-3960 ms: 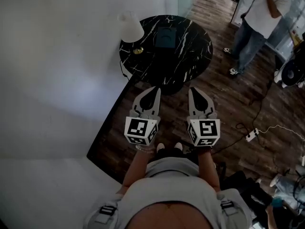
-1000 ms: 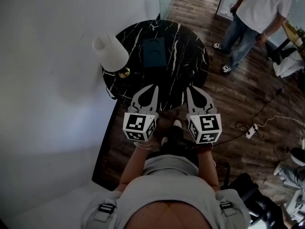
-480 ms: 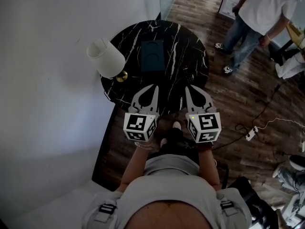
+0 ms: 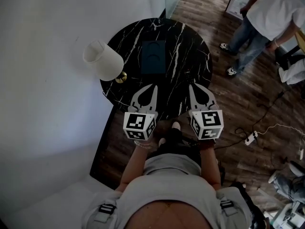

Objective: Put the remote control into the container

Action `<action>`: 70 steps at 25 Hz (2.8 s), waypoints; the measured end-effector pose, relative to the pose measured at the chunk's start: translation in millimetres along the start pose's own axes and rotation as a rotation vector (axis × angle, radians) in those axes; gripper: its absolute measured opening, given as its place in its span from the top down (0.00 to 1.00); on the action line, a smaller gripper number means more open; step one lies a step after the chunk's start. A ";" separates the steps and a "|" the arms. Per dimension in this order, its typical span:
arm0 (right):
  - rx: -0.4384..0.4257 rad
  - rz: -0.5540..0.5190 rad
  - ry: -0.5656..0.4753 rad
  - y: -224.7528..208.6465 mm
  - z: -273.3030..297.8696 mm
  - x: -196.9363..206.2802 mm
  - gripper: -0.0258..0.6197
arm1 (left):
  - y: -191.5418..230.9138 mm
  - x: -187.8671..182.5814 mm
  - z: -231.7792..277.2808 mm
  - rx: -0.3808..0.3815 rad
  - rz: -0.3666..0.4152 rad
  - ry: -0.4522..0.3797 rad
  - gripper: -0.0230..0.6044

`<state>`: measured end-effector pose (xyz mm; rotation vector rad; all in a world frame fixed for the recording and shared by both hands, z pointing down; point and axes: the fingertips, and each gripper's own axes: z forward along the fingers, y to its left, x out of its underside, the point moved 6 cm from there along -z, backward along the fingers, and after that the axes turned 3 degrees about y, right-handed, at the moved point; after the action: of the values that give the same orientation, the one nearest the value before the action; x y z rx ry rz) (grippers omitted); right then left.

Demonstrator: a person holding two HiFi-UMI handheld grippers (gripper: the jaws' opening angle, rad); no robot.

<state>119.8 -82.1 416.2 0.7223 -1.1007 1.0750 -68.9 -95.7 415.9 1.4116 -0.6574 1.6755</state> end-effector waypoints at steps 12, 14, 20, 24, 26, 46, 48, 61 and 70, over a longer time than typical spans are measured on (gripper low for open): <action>-0.044 -0.004 0.104 -50.4 52.0 22.8 0.94 | 4.6 13.5 45.9 -0.059 -0.020 0.061 0.95; -0.055 -0.012 0.119 -56.7 59.7 26.8 0.94 | 5.3 15.2 51.0 -0.073 -0.026 0.065 0.95; -0.067 -0.012 0.181 -73.2 77.6 40.4 0.94 | 5.6 18.8 61.5 -0.103 -0.037 0.078 0.95; -0.071 -0.014 0.220 -83.3 89.6 49.7 0.94 | 8.5 17.2 68.2 -0.111 -0.044 0.081 0.95; -0.071 -0.018 0.233 -88.2 99.0 51.4 0.94 | 12.1 13.9 73.8 -0.111 -0.040 0.078 0.95; -0.099 -0.022 0.489 -104.6 169.6 134.2 0.78 | 46.5 30.9 102.9 -0.078 -0.063 0.179 0.95; -0.098 -0.029 0.511 -103.6 175.5 143.6 0.77 | 50.8 34.0 103.8 -0.078 -0.068 0.189 0.95; -0.027 -0.020 0.679 -109.0 209.3 201.9 0.62 | 65.1 46.2 107.9 -0.087 -0.093 0.226 0.95; 0.008 -0.018 0.779 -107.6 220.4 227.5 0.59 | 79.9 48.7 95.1 -0.130 -0.109 0.225 0.95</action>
<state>163.1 -241.8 706.9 0.2615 -0.4175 1.1950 -87.2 -202.1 494.3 1.1270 -0.5421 1.6446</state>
